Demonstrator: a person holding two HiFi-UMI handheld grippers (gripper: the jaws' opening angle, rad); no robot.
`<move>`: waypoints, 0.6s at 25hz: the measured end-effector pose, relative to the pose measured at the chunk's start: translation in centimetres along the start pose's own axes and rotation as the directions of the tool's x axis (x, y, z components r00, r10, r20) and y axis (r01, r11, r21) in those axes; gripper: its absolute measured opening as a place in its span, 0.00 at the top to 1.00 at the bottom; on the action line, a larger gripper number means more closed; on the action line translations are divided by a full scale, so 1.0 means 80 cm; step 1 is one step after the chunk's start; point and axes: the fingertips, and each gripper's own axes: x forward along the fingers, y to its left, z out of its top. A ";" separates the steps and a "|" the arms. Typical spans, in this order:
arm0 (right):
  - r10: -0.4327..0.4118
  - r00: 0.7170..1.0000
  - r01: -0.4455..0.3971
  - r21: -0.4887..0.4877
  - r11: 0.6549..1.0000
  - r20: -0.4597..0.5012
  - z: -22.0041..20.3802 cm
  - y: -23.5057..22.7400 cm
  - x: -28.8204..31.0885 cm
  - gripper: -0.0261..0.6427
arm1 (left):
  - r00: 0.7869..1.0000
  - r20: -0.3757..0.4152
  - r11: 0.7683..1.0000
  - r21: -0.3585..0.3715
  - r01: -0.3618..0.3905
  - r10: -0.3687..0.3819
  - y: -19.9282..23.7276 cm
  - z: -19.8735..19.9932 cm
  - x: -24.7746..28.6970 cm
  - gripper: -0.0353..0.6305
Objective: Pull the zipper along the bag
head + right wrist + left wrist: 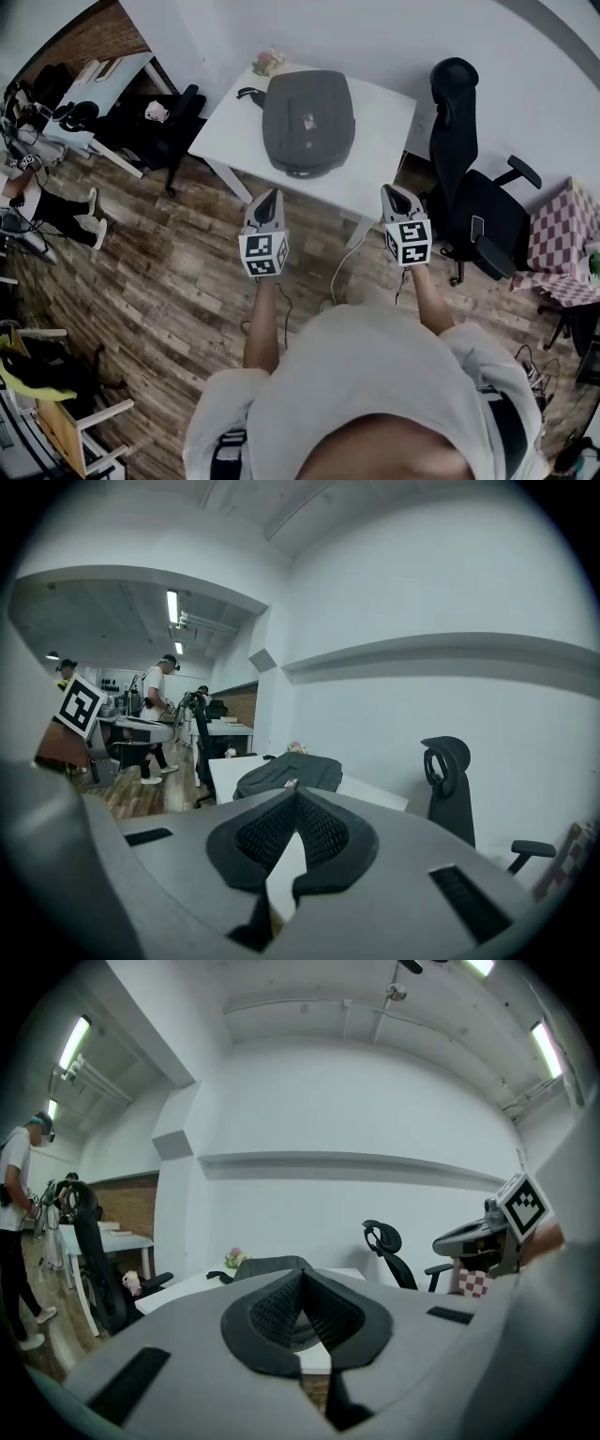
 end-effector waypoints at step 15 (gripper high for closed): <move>0.035 0.999 -0.034 0.028 0.999 -0.040 -0.011 -0.038 0.129 0.94 | 0.997 -0.071 1.000 0.008 -0.003 0.003 0.045 -0.023 0.103 0.91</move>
